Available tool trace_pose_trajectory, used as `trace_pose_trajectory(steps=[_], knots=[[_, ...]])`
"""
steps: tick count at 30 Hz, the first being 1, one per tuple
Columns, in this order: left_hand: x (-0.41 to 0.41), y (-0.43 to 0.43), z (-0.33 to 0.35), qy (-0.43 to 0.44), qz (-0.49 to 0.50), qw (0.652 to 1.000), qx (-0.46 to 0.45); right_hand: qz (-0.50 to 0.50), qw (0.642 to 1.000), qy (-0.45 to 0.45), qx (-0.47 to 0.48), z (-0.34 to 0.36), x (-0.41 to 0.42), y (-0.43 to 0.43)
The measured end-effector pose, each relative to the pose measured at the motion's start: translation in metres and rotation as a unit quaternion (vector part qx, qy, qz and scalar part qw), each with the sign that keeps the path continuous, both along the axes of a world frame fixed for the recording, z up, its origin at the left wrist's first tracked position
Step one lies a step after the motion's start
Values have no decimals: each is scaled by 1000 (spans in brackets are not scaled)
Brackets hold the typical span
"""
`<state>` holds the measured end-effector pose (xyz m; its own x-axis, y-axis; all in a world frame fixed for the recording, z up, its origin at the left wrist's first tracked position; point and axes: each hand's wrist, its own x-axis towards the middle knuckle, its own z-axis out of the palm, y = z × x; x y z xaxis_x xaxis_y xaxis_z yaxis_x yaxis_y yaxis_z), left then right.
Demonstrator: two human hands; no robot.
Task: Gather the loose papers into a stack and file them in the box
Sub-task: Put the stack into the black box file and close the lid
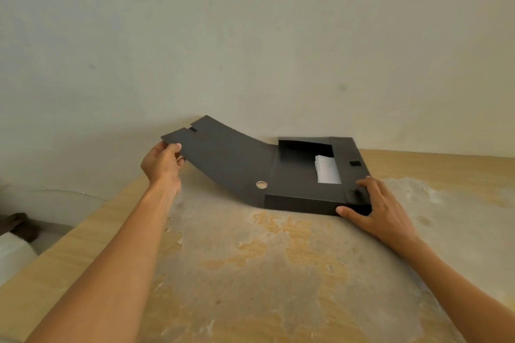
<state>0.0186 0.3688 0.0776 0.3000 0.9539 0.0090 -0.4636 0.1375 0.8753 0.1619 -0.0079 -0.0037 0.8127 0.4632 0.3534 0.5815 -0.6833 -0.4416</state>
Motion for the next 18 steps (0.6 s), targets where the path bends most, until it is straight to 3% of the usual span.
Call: trace_pose_trajectory(steps=[5,10,13,18], knots=[[22,-57,44,-5,-49,991,123,15,999,26,10,3,3,-2],[50,-117,69,21,-80,949,303,2,998,62,-7,11,6,-3],[68,-156,65,45,-130,903,408,-30,997,63,-28,12,6,-4],[96,-207,42,125,-202,792,563,-47,996,80,-2,8,9,-13]])
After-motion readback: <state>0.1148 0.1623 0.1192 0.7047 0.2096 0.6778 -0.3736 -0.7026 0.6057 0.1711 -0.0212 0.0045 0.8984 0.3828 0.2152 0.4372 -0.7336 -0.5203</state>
